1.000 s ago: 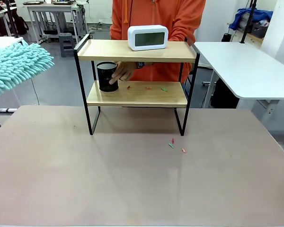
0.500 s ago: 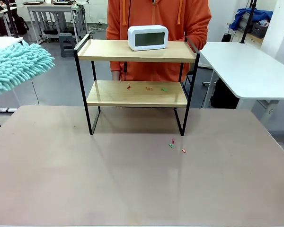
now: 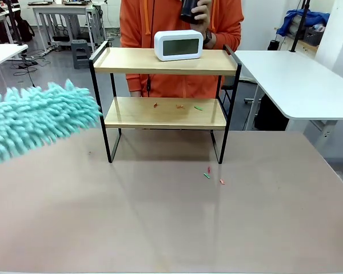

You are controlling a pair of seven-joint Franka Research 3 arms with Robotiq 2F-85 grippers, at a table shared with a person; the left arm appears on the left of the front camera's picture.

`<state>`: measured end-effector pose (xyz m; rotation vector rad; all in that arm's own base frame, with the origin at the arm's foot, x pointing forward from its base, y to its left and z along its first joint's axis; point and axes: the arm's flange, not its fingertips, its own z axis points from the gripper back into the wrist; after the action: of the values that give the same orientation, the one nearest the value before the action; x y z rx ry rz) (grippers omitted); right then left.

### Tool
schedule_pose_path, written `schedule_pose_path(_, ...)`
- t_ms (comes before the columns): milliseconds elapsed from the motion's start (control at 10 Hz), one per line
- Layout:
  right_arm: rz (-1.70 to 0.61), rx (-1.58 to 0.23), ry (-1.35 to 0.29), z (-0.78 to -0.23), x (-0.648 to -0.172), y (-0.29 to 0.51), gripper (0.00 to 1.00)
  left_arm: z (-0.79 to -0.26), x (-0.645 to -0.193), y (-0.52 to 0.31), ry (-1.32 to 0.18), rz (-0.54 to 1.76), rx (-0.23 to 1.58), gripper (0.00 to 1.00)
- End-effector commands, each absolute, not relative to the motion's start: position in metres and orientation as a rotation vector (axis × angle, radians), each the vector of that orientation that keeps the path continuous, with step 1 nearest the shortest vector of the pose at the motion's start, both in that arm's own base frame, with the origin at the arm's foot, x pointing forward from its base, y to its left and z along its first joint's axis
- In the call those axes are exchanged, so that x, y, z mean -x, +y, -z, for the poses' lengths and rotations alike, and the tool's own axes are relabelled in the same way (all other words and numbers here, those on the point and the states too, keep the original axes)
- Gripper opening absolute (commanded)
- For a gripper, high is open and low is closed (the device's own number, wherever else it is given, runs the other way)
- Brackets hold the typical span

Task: Clean the shelf.
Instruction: Clean the remaining tier of the Shelf with the Duster once objects are removed.

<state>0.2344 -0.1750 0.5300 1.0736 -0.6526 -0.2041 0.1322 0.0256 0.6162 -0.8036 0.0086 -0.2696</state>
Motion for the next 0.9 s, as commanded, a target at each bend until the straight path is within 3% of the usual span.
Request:
schedule_pose_path(0,0.184,-1.087,-0.684,-0.532,-0.237,-0.175,1.0,-0.604,-0.15,-0.012,0.005,0.355,0.738,0.12)
schedule_pose_path(100,0.184,-1.087,-0.684,-0.532,-0.237,-0.175,1.0,-0.596,-0.163,-0.042,0.005,0.348,0.744,0.12)
schedule_pose_path(400,0.184,-1.087,-0.684,-0.532,-0.237,-0.175,1.0,-0.576,-0.214,-0.117,-0.196,0.225,0.764,0.12)
schedule_pose_path(500,0.184,-1.087,-0.684,-0.532,-0.237,-0.175,1.0,-0.568,-0.231,-0.128,-0.21,0.179,0.794,0.12)
schedule_pose_path(600,0.184,-1.087,-0.684,-0.532,-0.237,-0.175,1.0,-0.56,-0.243,-0.132,-0.134,0.147,0.751,0.12)
schedule_pose_path(800,0.184,-1.087,-0.684,-0.532,-0.237,-0.175,1.0,-0.574,-0.218,-0.116,-0.177,0.215,0.753,0.12)
